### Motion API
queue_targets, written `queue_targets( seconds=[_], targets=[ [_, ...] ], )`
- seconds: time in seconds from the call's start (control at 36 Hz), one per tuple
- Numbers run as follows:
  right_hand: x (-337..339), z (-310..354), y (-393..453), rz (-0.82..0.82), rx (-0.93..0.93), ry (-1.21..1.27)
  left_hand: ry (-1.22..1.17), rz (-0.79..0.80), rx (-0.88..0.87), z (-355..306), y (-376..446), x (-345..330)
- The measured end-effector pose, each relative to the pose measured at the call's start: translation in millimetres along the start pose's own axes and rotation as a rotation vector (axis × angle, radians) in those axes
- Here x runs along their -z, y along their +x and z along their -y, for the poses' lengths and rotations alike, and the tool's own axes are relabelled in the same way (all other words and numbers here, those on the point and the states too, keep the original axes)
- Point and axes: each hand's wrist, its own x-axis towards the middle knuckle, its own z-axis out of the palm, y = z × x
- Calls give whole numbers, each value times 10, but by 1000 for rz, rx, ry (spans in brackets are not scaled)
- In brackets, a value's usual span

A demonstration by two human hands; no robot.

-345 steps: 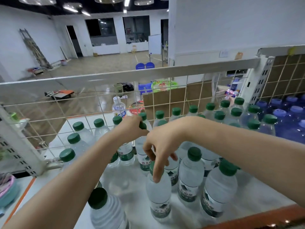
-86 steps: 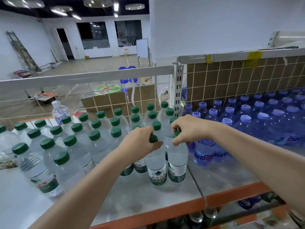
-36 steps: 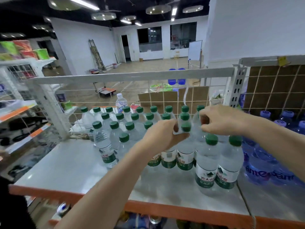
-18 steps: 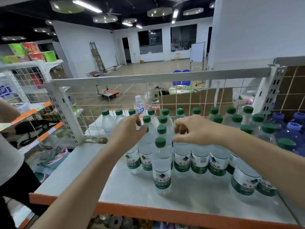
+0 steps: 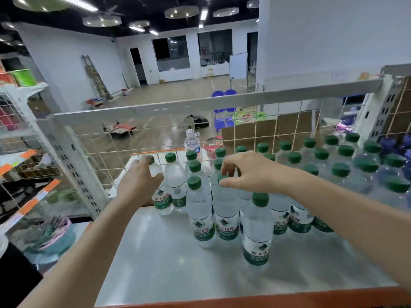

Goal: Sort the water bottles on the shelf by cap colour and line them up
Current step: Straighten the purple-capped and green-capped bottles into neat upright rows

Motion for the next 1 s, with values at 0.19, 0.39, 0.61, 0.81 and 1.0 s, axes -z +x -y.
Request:
queue_targets(
  seconds=[0.19, 0.39, 0.61, 0.81, 1.0],
  targets=[
    [-111, 130, 255, -10, -40, 33, -32, 13, 112, 225, 336, -128],
    [-183, 205, 440, 71, -74, 93, -156, 23, 144, 333, 624, -392],
    [-269, 329, 585, 120, -44, -55, -274, -26, 164, 405, 792, -529],
    [-445, 363, 704, 150, 26, -204, -295, -81, 122, 457, 776, -534],
    [-463, 320, 749, 141, 28, -155, -244, -175, 31, 454, 525, -403]
  ],
)
